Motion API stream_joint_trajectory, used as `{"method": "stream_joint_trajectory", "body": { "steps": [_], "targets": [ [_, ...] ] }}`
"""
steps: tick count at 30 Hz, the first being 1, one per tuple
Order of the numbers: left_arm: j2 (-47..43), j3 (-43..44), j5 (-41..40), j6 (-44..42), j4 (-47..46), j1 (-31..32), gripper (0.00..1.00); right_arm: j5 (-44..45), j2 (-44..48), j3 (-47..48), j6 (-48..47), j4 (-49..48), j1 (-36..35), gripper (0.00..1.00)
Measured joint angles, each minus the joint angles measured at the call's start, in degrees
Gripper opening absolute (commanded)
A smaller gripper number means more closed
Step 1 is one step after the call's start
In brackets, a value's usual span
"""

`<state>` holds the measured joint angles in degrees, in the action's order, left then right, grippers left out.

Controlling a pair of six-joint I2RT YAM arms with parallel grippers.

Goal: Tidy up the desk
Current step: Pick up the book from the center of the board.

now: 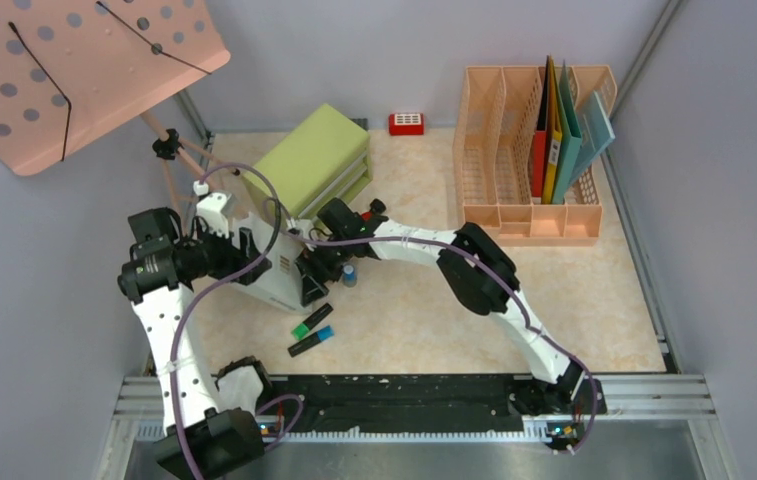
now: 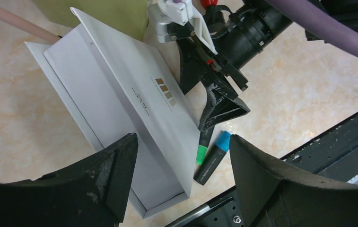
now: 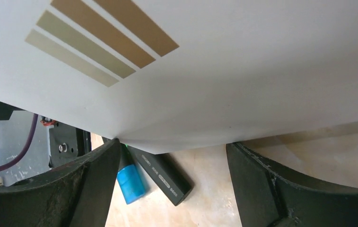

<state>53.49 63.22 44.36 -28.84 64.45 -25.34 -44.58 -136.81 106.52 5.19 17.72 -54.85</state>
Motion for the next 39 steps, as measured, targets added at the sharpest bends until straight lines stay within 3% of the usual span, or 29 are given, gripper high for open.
{"method": "stream_joint_trajectory", "body": {
  "steps": [19,39],
  "targets": [
    [-0.5,0.4,-0.1,8.4,-3.3,8.5,0.75,-2.8,0.2,-0.8,2.5,-2.0,1.5,0.76],
    [0.3,1.2,-2.9,14.5,-5.7,15.0,0.75,-1.8,2.3,-0.3,-2.4,3.4,3.0,0.78]
  ]
}}
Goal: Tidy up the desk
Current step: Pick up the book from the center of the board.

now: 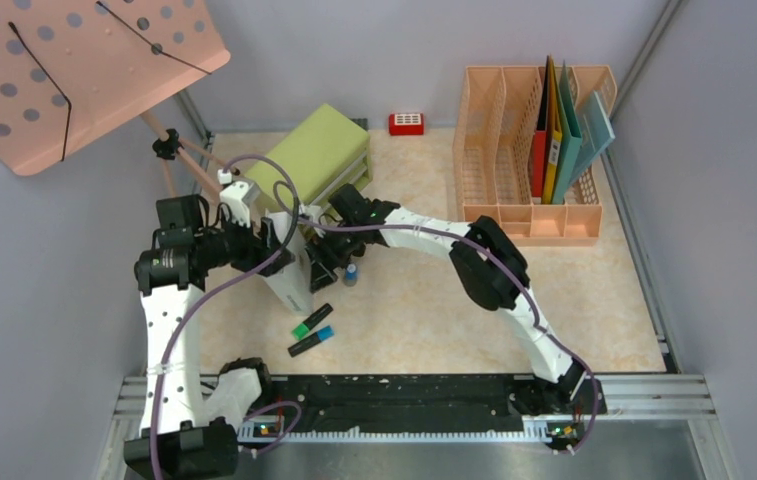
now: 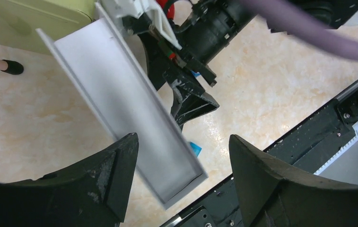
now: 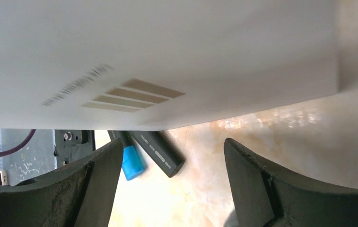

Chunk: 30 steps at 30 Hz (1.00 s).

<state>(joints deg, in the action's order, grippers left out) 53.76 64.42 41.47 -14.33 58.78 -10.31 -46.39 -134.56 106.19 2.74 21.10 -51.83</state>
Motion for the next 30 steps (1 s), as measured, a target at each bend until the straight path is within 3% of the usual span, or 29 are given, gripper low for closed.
{"method": "stream_joint_trajectory", "body": {
  "steps": [9,15,22,30],
  "targets": [
    [0.0,2.3,-0.7,1.2,-0.5,0.7,0.76,1.4,3.6,3.5,-2.6,2.3,1.7,0.78],
    [-0.1,3.5,-2.8,2.8,-1.0,1.0,0.82,1.6,5.1,3.8,-3.3,3.1,1.7,0.78],
    [-0.1,4.4,-11.6,6.5,-2.2,2.8,0.97,2.3,5.1,3.8,-3.8,4.0,2.1,0.78],
    [4.6,6.1,-18.5,11.4,-3.7,7.2,0.98,2.8,7.2,3.2,-3.6,4.1,4.9,0.78]
  ]
}}
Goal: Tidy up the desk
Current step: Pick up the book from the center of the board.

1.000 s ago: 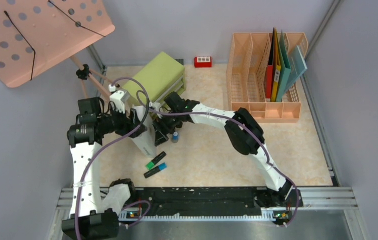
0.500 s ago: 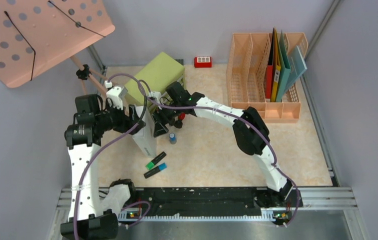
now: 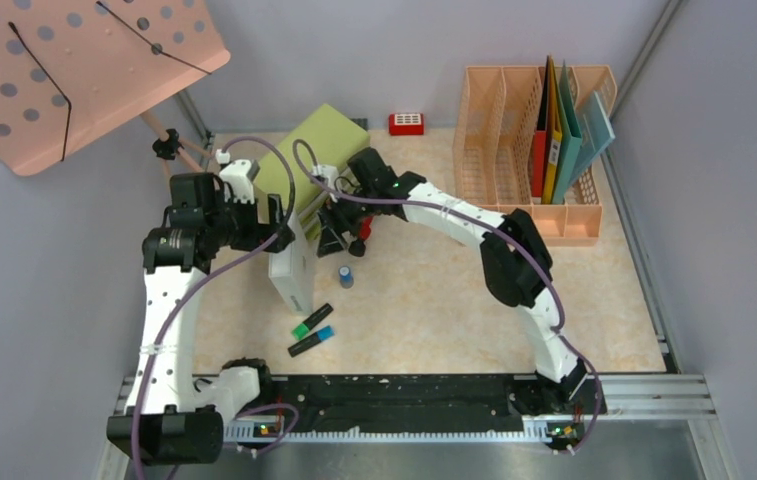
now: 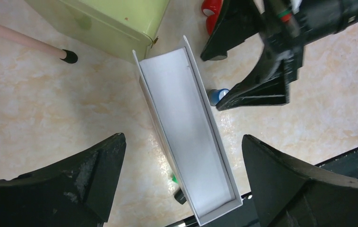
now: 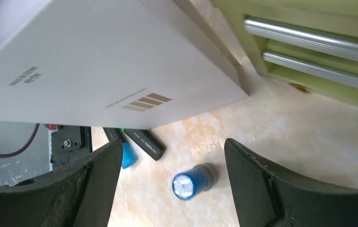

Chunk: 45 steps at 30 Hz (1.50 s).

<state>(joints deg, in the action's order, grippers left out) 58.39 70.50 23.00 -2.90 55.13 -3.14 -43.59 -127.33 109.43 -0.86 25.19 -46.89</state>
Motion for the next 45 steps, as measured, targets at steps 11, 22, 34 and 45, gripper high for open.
{"method": "stream_joint_trajectory", "body": {
  "steps": [11,22,34,45],
  "targets": [
    [7.0,2.1,-9.2,3.1,-1.6,6.2,0.98,-0.1,6.2,-3.0,2.1,-1.6,4.1,0.78],
    [13.5,4.9,-16.7,4.8,-0.8,11.4,0.83,0.0,6.2,-4.9,2.5,-2.0,4.9,0.78],
    [18.0,5.9,-18.6,7.1,1.1,13.1,0.76,1.3,8.1,-8.1,2.2,-1.9,9.2,0.78],
    [18.8,5.9,-20.1,7.3,2.0,13.1,0.72,1.9,10.1,-8.7,1.9,-2.3,10.3,0.78]
  ]
}}
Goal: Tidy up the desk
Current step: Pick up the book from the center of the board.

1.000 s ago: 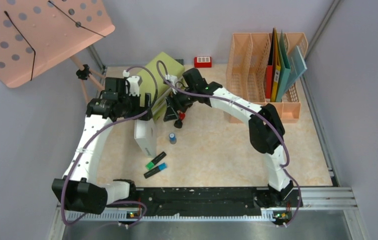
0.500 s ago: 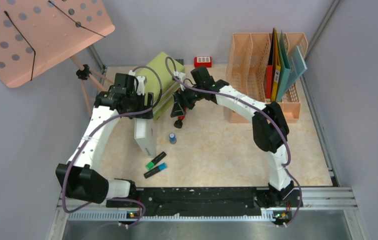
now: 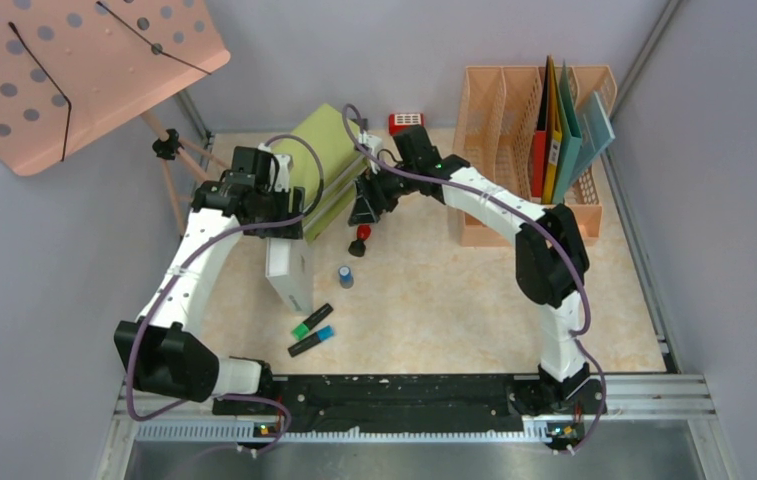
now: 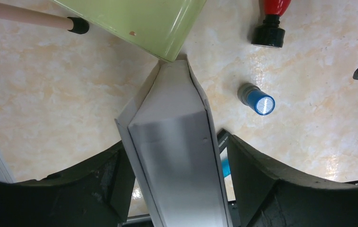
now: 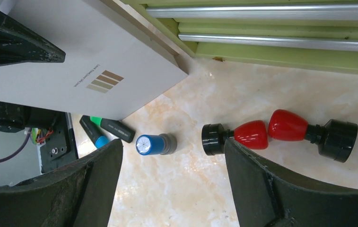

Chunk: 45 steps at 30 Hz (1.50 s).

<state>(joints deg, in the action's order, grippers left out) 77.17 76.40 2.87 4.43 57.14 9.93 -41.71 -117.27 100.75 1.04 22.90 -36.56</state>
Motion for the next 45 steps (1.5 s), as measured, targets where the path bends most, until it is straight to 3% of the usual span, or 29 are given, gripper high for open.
{"method": "stream_joint_trajectory", "body": {
  "steps": [23,27,30,38,45],
  "targets": [
    [0.1,1.5,-4.9,-0.2,1.6,0.0,0.44,-1.8,0.0,-0.9,0.3,-0.9,0.5,0.78],
    [0.2,2.1,-7.7,-0.7,2.9,0.0,0.28,-2.5,0.0,-0.9,0.7,-1.0,0.5,0.78],
    [0.1,2.7,-9.7,-1.5,3.5,0.0,0.0,-3.0,0.0,-0.9,0.7,-1.0,0.5,0.78],
    [-0.5,9.6,-9.4,-3.1,6.6,0.0,0.0,-2.9,0.5,-1.0,-0.1,-0.2,0.9,0.78],
    [-5.6,15.4,-0.9,-4.8,9.4,0.0,0.0,-1.5,4.4,-1.0,-5.1,4.9,3.5,0.78]
  ]
}}
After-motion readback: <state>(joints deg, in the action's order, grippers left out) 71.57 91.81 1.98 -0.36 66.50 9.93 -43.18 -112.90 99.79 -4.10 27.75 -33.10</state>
